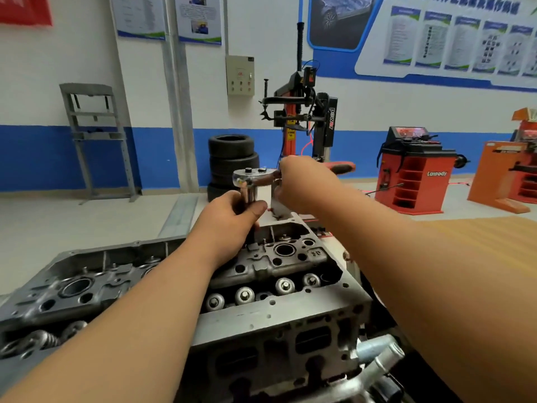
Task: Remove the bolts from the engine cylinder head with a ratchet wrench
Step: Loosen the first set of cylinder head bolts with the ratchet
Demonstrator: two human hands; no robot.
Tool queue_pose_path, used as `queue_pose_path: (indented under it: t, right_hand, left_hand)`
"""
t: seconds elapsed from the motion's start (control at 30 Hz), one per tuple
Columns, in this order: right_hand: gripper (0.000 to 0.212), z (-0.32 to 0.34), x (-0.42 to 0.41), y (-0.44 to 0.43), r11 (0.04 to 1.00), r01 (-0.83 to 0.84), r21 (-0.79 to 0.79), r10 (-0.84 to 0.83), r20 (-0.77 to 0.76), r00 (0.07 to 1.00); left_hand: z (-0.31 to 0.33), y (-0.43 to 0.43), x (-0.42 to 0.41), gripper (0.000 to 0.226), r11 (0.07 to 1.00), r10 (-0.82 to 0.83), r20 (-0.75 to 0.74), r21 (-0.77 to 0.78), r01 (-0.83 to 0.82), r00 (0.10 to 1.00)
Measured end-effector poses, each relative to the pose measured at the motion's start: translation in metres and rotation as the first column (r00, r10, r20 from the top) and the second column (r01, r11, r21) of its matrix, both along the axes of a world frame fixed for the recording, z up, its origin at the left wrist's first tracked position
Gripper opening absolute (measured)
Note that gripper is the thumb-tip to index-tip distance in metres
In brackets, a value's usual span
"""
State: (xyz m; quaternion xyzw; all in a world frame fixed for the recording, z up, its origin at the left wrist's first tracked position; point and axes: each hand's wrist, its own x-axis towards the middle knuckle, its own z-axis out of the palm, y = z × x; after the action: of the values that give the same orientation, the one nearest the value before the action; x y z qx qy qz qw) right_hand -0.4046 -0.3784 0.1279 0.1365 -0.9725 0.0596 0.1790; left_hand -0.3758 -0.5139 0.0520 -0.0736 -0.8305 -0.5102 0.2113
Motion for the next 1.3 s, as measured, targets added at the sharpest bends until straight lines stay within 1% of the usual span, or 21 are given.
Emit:
queue_pose_path:
  t: [0.03,0.1,0.17,0.23,0.33,0.4,0.43,0.5,0.6,0.67,0.7,0.77,0.9,1.0,1.1,1.23,1.3]
  right_hand:
    - [0.009,0.003,-0.01,-0.006,1.0,-0.008,0.011,0.007,0.043,0.999]
    - [0.018,0.01,-0.022,-0.017,0.998,-0.019,0.066,0.012,0.115,0.993]
    - [0.018,0.013,-0.026,-0.022,0.996,-0.034,0.077,0.023,0.141,0.99]
    - [0.014,0.008,-0.028,-0.02,0.999,-0.039,0.038,0.034,0.139,0.99]
    - [0.018,-0.001,-0.019,-0.013,0.997,-0.01,-0.082,0.02,0.122,0.992]
    - [0.029,-0.007,-0.004,-0.005,0.989,0.054,-0.136,-0.045,0.068,0.997]
    - [0.037,-0.01,0.007,-0.001,0.987,0.099,-0.125,-0.096,0.033,0.995]
    - [0.047,-0.022,0.035,0.008,0.986,0.165,-0.022,-0.166,-0.072,0.983]
    - [0.062,-0.042,0.078,0.016,0.982,0.152,0.116,-0.123,-0.227,0.966]
    - [0.069,-0.047,0.093,0.016,0.983,0.113,0.144,-0.075,-0.248,0.966]
    - [0.067,-0.045,0.095,0.014,0.987,0.097,0.131,-0.064,-0.237,0.969]
    - [0.056,-0.037,0.087,0.012,0.993,0.092,0.079,-0.074,-0.204,0.976]
    - [0.03,-0.022,0.041,0.022,0.996,0.082,0.031,-0.073,-0.225,0.972]
    - [0.03,-0.01,-0.003,0.02,0.999,0.036,0.011,-0.033,-0.177,0.984]
    - [0.022,-0.001,-0.036,-0.001,1.0,-0.009,0.018,0.011,-0.102,0.995]
    - [0.019,0.003,-0.053,-0.019,0.993,-0.108,0.036,0.108,0.002,0.994]
    - [0.018,0.003,-0.052,-0.018,0.994,-0.102,0.042,0.102,0.004,0.995]
  left_hand:
    - [0.0,0.0,-0.001,0.014,1.0,0.0,-0.006,-0.001,0.0,1.0]
    - [0.0,-0.001,-0.002,0.012,1.0,0.005,-0.013,-0.014,-0.005,1.0]
    - [0.0,-0.002,-0.002,0.008,1.0,-0.001,-0.014,-0.026,0.001,1.0]
    - [0.002,-0.001,-0.001,0.008,0.998,-0.015,-0.008,-0.054,0.014,1.0]
    - [0.003,0.002,0.002,0.01,0.996,-0.008,0.011,-0.09,0.009,1.0]
    - [0.004,0.005,0.004,0.012,0.995,0.007,0.021,-0.097,-0.005,1.0]
    - [0.004,0.006,0.005,0.013,0.995,0.017,0.024,-0.099,-0.014,1.0]
    - [0.004,0.008,0.007,0.016,0.994,0.033,0.025,-0.106,-0.03,0.999]
    - [0.003,0.009,0.009,0.017,0.994,0.035,0.025,-0.107,-0.032,0.999]
    - [0.002,0.008,0.01,0.018,0.992,0.036,0.017,-0.122,-0.033,0.999]
    - [0.002,0.008,0.01,0.018,0.991,0.035,0.014,-0.128,-0.033,0.999]
    - [0.002,0.007,0.009,0.018,0.993,0.033,0.019,-0.114,-0.031,0.999]
    - [0.0,0.004,0.005,0.014,0.998,0.004,0.03,-0.062,-0.002,1.0]
    - [0.0,0.002,0.002,0.012,0.999,-0.006,0.023,-0.047,0.007,1.0]
    - [0.0,0.002,0.0,0.013,0.998,-0.002,0.013,-0.056,0.003,1.0]
    - [0.001,0.001,0.0,0.016,0.999,0.003,0.03,-0.042,-0.002,1.0]
    - [0.001,0.001,0.0,0.018,0.999,0.003,0.04,-0.047,-0.001,0.999]
